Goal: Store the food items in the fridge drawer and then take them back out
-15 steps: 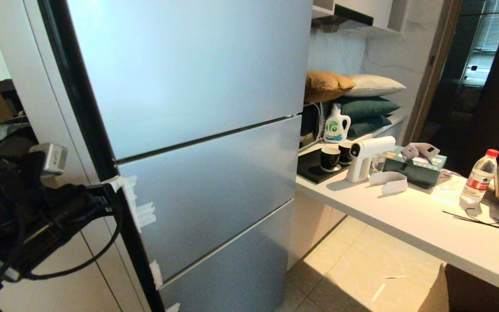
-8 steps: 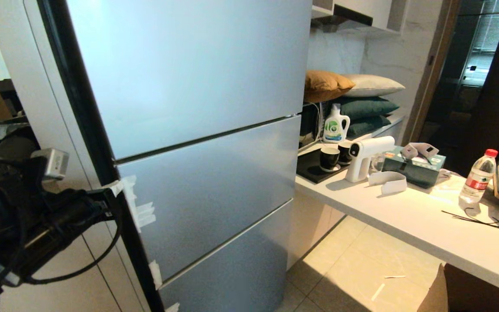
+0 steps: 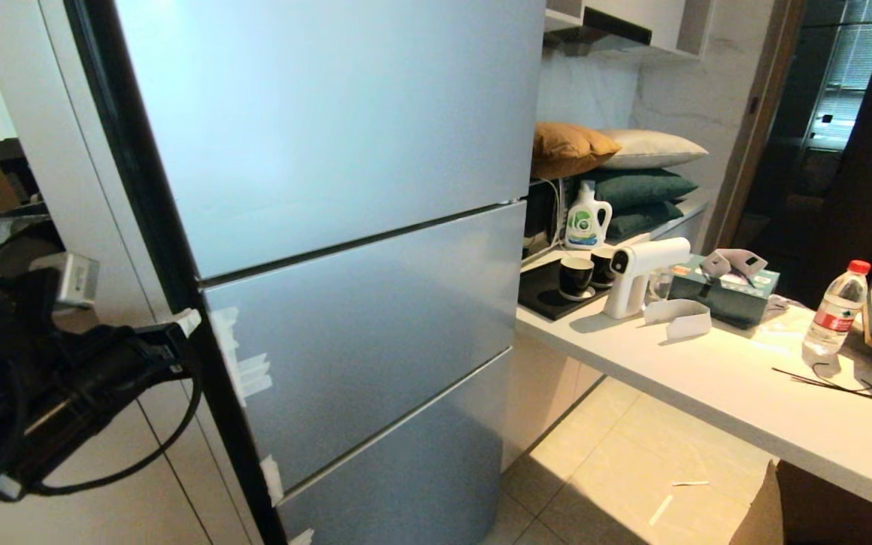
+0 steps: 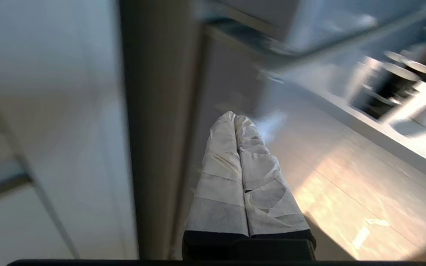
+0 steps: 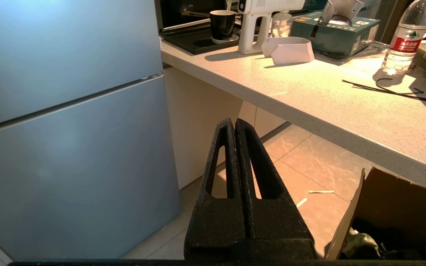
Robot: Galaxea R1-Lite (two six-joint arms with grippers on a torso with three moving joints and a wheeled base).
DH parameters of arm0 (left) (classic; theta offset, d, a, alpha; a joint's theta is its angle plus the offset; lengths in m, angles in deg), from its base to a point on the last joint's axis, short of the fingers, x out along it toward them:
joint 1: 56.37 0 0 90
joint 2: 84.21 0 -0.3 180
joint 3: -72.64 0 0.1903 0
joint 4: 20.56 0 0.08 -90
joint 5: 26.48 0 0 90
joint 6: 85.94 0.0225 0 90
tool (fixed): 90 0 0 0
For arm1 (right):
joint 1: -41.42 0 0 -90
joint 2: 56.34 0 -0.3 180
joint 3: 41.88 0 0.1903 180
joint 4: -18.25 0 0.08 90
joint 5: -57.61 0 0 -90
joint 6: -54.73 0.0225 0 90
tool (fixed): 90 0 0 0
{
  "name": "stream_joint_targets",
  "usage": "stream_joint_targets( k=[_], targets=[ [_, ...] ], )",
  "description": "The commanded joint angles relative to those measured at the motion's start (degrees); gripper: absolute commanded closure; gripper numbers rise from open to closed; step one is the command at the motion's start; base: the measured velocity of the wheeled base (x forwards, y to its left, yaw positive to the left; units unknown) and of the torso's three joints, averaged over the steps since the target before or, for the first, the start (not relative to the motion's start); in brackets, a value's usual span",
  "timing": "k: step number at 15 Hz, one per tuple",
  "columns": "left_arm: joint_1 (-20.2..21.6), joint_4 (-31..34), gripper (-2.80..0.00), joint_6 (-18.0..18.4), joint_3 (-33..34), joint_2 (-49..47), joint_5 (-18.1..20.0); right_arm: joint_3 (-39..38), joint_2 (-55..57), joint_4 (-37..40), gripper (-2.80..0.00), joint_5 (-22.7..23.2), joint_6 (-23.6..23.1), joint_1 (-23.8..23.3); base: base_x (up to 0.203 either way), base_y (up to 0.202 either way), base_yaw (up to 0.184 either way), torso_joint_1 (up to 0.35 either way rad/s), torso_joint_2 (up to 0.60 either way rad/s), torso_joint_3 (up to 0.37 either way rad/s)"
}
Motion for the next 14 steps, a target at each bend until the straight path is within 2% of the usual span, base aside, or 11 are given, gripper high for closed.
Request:
stream_joint_targets(
  k=[1, 8, 11, 14],
  targets=[
    [1.34, -0.36, 0.0, -0.07, -1.11, -1.78, -0.75, -0.06, 0.09, 0.0, 0.0, 0.0, 0.0, 0.02, 0.0, 0.0, 0.0, 0.0, 0.0, 0.0],
    [0.72, -1.56, 0.0, -0.75, -2.97, -6.69, -0.16, 0.02, 0.09, 0.0, 0.0, 0.0, 0.0, 0.02, 0.0, 0.0, 0.0, 0.0, 0.0, 0.0],
    [0.55, -4.31, 0.0, -0.68, -0.86, -6.98, 3.69, -0.05, 0.09, 0.0, 0.0, 0.0, 0.0, 0.02, 0.0, 0.0, 0.0, 0.0, 0.0, 0.0],
    [-0.41, -5.48, 0.0, -0.86, 1.8, -6.73, 5.14, -0.06, 0.09, 0.0, 0.0, 0.0, 0.0, 0.02, 0.0, 0.0, 0.0, 0.0, 0.0, 0.0]
  ],
)
